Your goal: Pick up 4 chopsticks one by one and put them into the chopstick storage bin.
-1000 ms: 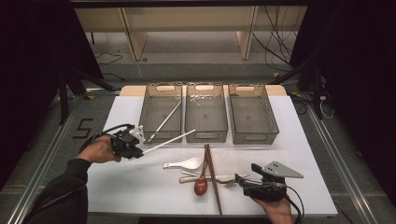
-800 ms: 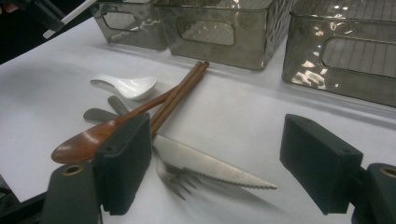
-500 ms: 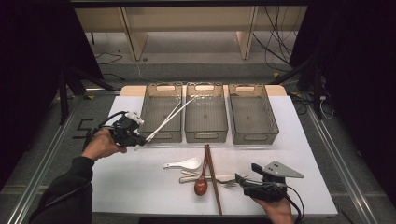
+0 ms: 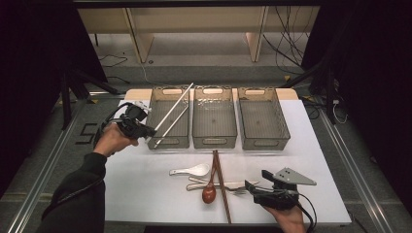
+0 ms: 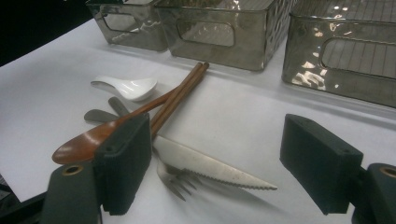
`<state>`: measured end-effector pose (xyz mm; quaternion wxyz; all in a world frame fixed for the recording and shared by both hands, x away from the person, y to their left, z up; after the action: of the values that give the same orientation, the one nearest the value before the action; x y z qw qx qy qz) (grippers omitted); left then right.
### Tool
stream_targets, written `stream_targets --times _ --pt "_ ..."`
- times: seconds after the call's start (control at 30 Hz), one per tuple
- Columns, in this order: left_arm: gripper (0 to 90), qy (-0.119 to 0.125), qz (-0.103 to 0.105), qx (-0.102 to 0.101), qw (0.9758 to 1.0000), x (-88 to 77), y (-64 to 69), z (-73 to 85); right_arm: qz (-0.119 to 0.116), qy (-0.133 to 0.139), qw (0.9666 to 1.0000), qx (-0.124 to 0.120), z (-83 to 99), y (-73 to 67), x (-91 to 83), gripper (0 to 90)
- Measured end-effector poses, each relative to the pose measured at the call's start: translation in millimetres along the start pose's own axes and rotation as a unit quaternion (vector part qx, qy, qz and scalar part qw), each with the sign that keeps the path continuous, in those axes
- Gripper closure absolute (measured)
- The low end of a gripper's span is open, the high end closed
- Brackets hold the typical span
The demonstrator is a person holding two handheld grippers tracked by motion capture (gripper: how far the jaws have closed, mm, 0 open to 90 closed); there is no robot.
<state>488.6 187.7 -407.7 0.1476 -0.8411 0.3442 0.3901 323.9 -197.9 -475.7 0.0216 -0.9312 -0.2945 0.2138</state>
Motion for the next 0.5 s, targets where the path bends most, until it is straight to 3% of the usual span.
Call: stream_targets --times 0.2,0.5 --pt "83.2 0.006 -0.006 -0.014 0.9999 3.4 -6.5 -9.3 -0.001 0.001 1.0000 0.000 -0.2 0.2 -0.5 25.8" --pt "83.2 0.010 -0.032 -0.032 0.9989 14.7 -25.3 -17.1 -0.001 0.001 1.0000 0.002 -0.4 0.4 -0.9 25.7"
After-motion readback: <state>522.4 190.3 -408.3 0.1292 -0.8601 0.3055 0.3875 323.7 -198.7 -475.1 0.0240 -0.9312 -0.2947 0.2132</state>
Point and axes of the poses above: each handheld gripper's, and its own axes: x roughly forward along the jaws, z roughly out of its underside, y roughly to its right, the point moved 5 cm from there along x, roughly forward along the jaws, and after that the axes turned 7 degrees about y, right-handed, at the moved point
